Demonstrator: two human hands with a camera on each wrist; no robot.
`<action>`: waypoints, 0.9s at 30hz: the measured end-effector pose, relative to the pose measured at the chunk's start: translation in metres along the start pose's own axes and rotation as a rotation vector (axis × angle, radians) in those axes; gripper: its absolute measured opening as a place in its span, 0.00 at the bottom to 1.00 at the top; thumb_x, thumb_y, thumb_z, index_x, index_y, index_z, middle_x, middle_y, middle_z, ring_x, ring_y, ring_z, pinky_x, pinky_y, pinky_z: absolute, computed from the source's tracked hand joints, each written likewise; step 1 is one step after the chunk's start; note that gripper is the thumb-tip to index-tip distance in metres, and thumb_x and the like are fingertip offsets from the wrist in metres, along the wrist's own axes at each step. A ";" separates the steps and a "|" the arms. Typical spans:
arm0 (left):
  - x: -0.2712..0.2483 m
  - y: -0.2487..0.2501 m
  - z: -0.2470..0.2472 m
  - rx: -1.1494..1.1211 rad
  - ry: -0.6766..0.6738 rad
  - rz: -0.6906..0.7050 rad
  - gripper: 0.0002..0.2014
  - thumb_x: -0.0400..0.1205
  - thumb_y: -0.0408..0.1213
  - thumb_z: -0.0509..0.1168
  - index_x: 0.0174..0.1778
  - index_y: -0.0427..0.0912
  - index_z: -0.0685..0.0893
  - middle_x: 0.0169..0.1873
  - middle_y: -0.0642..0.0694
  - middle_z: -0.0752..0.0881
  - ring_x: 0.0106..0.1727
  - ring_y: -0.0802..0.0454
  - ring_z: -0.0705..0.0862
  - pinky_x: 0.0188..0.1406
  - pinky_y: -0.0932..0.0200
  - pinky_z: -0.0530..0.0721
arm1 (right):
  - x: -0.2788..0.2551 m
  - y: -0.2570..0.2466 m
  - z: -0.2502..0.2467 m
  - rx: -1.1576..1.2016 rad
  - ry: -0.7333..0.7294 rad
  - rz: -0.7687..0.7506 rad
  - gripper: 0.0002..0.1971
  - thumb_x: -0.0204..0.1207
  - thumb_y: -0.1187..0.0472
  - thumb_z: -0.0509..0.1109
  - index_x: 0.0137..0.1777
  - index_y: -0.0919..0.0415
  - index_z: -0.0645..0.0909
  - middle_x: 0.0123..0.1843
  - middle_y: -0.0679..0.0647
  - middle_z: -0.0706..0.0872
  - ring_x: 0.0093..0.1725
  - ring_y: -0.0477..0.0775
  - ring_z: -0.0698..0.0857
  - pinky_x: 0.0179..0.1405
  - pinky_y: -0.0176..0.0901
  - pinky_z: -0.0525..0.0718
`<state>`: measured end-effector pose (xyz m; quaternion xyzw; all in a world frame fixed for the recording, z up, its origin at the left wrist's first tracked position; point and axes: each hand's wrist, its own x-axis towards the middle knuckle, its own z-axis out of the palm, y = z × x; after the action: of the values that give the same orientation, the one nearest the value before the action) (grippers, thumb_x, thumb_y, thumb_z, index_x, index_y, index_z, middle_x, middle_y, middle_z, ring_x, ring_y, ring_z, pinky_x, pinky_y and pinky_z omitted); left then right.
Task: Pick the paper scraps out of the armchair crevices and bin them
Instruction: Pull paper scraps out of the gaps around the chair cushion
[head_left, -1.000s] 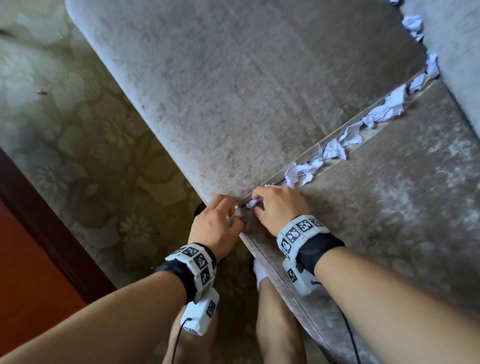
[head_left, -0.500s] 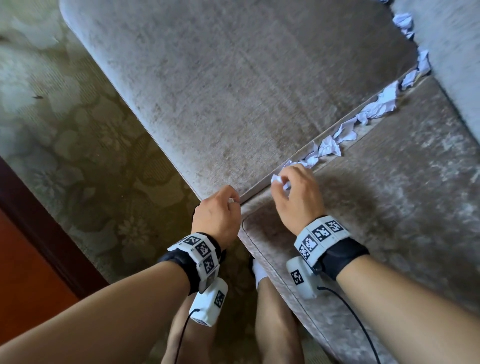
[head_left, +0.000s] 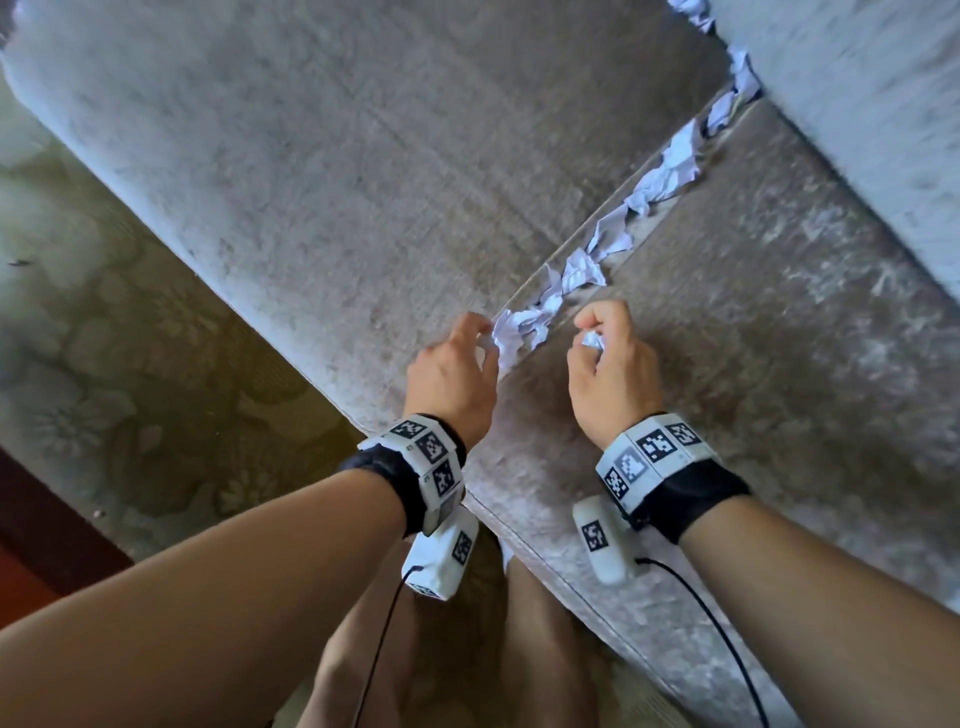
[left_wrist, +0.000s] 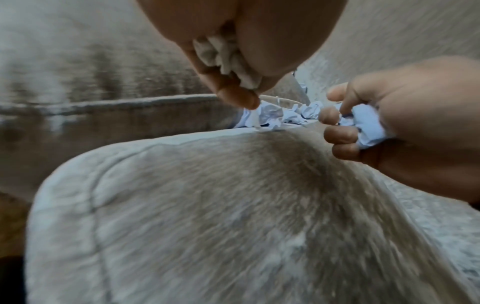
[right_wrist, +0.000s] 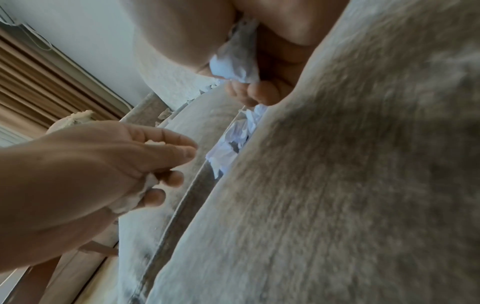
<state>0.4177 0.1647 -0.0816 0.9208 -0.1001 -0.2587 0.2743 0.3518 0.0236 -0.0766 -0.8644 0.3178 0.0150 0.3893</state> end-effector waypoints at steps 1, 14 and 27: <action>0.004 0.005 0.002 -0.004 0.007 0.019 0.11 0.86 0.41 0.63 0.62 0.46 0.81 0.52 0.48 0.88 0.47 0.44 0.85 0.47 0.50 0.82 | 0.001 0.002 -0.003 -0.003 0.016 -0.008 0.09 0.75 0.72 0.62 0.53 0.65 0.77 0.36 0.59 0.83 0.32 0.66 0.77 0.32 0.41 0.61; 0.020 0.028 0.017 0.243 -0.029 0.056 0.08 0.84 0.48 0.61 0.46 0.48 0.79 0.49 0.53 0.79 0.38 0.44 0.80 0.32 0.57 0.72 | -0.005 0.030 -0.023 0.037 0.044 0.079 0.10 0.72 0.70 0.64 0.50 0.60 0.81 0.35 0.58 0.86 0.35 0.63 0.81 0.35 0.48 0.71; 0.006 0.001 -0.016 0.137 -0.025 -0.075 0.09 0.81 0.38 0.58 0.51 0.53 0.83 0.23 0.54 0.75 0.29 0.45 0.76 0.30 0.58 0.68 | 0.007 0.000 0.004 -0.148 -0.246 -0.009 0.11 0.74 0.54 0.72 0.56 0.51 0.81 0.36 0.48 0.85 0.40 0.58 0.86 0.40 0.45 0.81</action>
<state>0.4314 0.1689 -0.0726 0.9372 -0.0865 -0.2728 0.1993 0.3586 0.0227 -0.0816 -0.8839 0.2620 0.1424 0.3604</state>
